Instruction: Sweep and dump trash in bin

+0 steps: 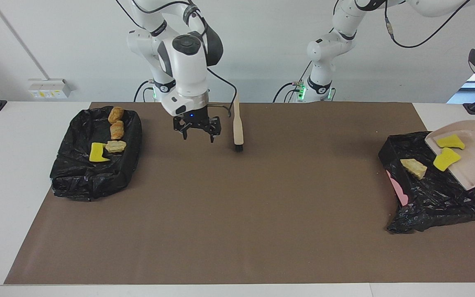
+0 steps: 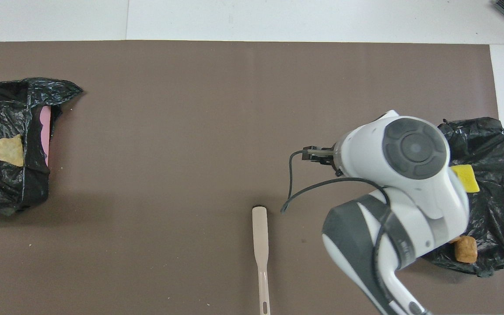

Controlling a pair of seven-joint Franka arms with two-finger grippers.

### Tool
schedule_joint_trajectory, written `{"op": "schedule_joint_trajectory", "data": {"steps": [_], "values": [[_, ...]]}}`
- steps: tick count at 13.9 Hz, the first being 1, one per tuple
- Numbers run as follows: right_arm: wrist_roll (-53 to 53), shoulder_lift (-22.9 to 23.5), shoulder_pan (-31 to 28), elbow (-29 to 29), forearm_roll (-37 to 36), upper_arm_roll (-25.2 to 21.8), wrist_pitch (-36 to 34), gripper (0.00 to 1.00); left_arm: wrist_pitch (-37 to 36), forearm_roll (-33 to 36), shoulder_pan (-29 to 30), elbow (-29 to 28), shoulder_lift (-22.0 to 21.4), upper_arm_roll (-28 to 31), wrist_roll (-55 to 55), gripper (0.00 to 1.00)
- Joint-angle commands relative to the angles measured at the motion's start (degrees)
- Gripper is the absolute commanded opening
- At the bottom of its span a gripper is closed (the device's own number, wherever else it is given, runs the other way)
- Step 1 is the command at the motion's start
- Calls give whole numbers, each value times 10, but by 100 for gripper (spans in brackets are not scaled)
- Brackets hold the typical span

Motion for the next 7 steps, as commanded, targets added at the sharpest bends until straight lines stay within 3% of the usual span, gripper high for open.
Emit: {"op": "schedule_joint_trajectory", "data": {"steps": [1,5,7], "values": [[-94,-4,9,49,-7,-75,-46,100,-24,41,-18,5,-10,6,0,0],[-205,-46,10,77,0,-178,-111,100,-60,99,-36,19,-28,2,-4,0],[-260,-63,2,105,2,-198,-180,100,-87,108,-66,22,-30,2,-13,0]]}}
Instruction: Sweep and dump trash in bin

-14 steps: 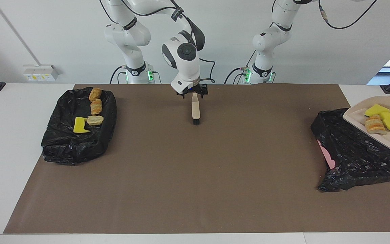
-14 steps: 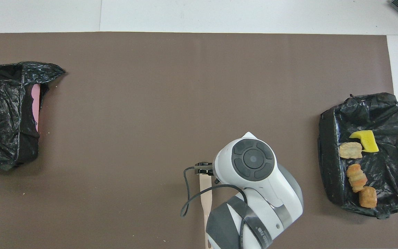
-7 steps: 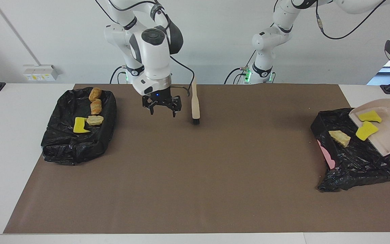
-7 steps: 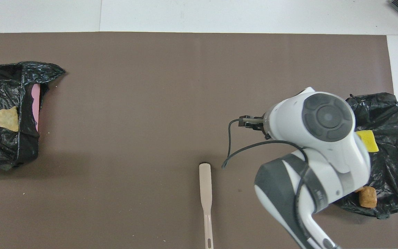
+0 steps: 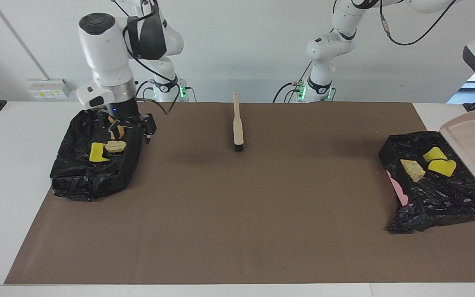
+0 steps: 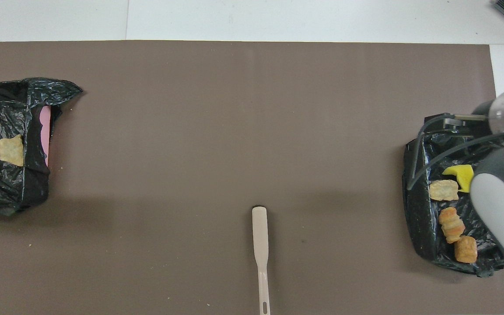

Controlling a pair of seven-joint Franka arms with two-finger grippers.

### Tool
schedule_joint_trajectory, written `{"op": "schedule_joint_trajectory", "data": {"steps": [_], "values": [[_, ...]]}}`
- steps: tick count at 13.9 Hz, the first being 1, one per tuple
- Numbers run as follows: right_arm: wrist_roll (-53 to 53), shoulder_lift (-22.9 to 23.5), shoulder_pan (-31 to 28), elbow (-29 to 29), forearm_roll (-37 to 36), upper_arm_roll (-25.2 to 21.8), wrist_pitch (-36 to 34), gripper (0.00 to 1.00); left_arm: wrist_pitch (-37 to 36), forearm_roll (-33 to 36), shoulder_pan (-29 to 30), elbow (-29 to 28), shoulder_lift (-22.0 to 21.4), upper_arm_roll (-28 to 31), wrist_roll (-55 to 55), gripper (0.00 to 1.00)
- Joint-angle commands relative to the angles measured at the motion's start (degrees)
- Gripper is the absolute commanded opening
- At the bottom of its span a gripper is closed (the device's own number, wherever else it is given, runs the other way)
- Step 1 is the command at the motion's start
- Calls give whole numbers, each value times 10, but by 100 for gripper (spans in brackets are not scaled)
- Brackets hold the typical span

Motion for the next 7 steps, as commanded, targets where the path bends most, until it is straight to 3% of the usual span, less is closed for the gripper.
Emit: {"op": "schedule_joint_trajectory", "data": {"steps": [1,4,7], "values": [[-63,-28,-7,37,3,-18,-87,100,-41,9,-41,7,-10,3,-21,0],[-73,-60,-9,61,8,-34,-168,100,-57,-95,-50,5,-12,-1,-36,0],[-71,-73,-7,56,8,-40,-180,100,-101,-195,-57,2,-18,-2,-45,0]]}}
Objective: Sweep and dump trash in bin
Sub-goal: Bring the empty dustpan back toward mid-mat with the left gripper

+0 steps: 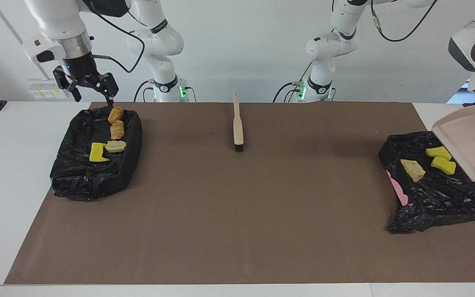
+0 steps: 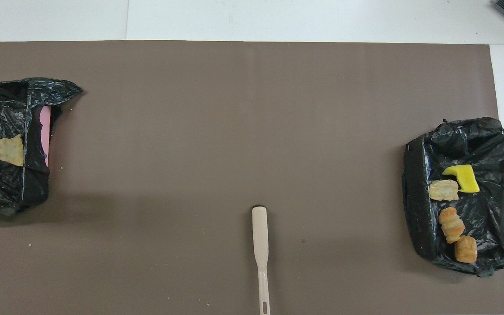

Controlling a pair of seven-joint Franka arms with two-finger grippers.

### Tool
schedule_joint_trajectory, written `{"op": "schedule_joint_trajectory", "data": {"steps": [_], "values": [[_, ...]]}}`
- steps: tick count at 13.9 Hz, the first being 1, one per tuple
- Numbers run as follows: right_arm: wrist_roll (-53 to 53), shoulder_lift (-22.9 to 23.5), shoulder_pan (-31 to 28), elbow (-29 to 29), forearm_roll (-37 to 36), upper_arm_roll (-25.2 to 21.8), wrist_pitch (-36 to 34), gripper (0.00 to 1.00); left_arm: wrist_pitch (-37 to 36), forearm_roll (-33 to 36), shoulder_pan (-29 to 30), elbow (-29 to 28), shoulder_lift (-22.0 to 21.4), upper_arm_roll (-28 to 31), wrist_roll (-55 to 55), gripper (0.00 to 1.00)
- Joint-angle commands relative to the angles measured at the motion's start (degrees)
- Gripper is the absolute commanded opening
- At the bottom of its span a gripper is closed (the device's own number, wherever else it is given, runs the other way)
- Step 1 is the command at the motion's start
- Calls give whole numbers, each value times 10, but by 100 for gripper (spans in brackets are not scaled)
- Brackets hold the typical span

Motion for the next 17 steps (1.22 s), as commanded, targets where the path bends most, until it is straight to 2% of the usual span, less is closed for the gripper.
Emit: {"op": "schedule_joint_trajectory", "data": {"steps": [1,2,6,9,12,14,17], "values": [[-16,-4,-2,-3,15,-2,-11,100,-47,-72,-24,-2,-11,3,-32,0],[-17,2,1,5,27,-6,-15,100,-65,-102,-36,-4,-14,3,-68,0],[-31,1,55,7,31,-81,-18,100,-117,-181,-101,-22,-30,3,-246,0],[-31,10,44,10,29,-74,-24,100,-131,-256,-142,-40,-33,3,-340,0],[-30,27,34,43,31,-64,-30,100,-130,-332,-216,-64,-32,3,-521,0],[-30,27,31,41,31,-63,-25,100,-115,-362,-263,-84,-32,3,-631,0],[-31,23,28,39,31,-55,-27,100,-74,-393,-330,-84,-4,3,-784,0]]}}
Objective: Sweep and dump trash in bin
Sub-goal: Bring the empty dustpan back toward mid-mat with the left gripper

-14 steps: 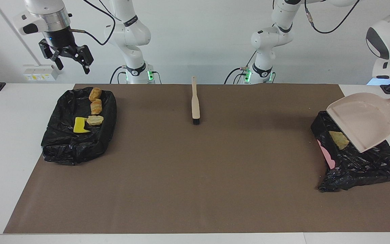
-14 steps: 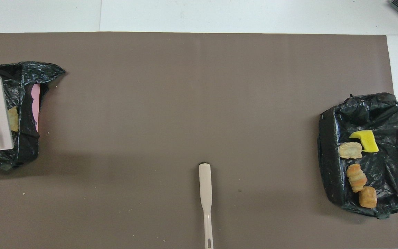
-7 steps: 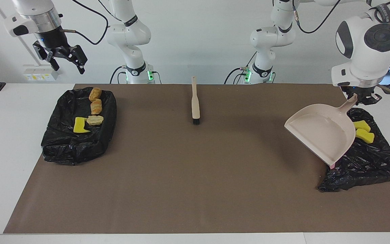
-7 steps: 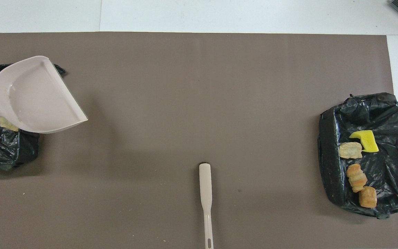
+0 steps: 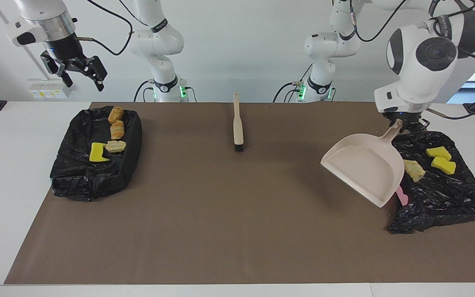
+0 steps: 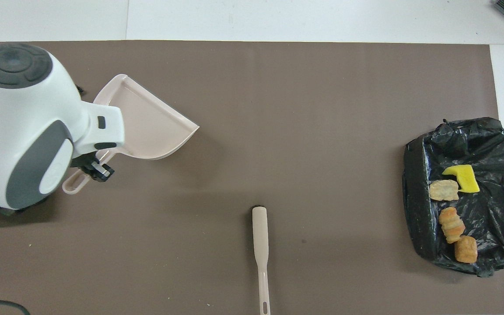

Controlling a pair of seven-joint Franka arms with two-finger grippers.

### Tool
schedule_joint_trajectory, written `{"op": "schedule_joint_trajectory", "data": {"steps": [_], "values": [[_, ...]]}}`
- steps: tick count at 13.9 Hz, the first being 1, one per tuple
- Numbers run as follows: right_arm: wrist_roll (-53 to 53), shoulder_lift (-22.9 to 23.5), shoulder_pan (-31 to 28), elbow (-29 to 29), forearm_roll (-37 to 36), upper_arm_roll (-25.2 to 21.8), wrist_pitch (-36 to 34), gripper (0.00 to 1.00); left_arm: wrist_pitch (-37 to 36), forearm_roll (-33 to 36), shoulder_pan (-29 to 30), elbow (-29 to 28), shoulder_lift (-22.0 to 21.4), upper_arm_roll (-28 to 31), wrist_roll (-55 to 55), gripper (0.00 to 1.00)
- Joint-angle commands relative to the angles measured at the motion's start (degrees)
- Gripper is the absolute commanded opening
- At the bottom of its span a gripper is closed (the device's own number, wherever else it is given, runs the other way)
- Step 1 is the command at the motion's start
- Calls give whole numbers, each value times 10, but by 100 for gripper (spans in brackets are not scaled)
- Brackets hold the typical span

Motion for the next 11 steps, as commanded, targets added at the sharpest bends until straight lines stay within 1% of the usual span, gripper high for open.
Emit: {"op": "schedule_joint_trajectory", "data": {"steps": [1,2,3,4,5,7,8,9,10,11], "values": [[-12,5,-16,13,11,12,-18,100,41,-15,-57,-10,32,12,-124,0],[-13,4,-16,12,11,12,-20,100,73,-15,-79,-8,59,12,-177,0],[-12,4,-15,12,11,12,-21,100,107,-20,-86,-6,73,12,-218,0],[-12,3,-13,12,11,12,-21,100,127,-42,-100,1,89,13,-242,0],[-12,3,-11,12,11,12,-21,100,133,-60,-125,9,107,14,-271,0],[-11,2,-7,10,11,12,-22,100,150,-69,-151,61,153,13,-349,0],[-8,1,-7,8,11,17,-22,100,152,-84,-163,97,183,14,-373,0],[-7,1,-7,8,11,23,-23,100,144,-89,-177,149,228,14,-400,0],[-9,0,-8,8,11,23,-24,100,134,-89,-194,190,256,15,-413,0],[-12,0,-10,8,11,22,-24,100,136,-91,-203,198,264,16,-420,0]]}}
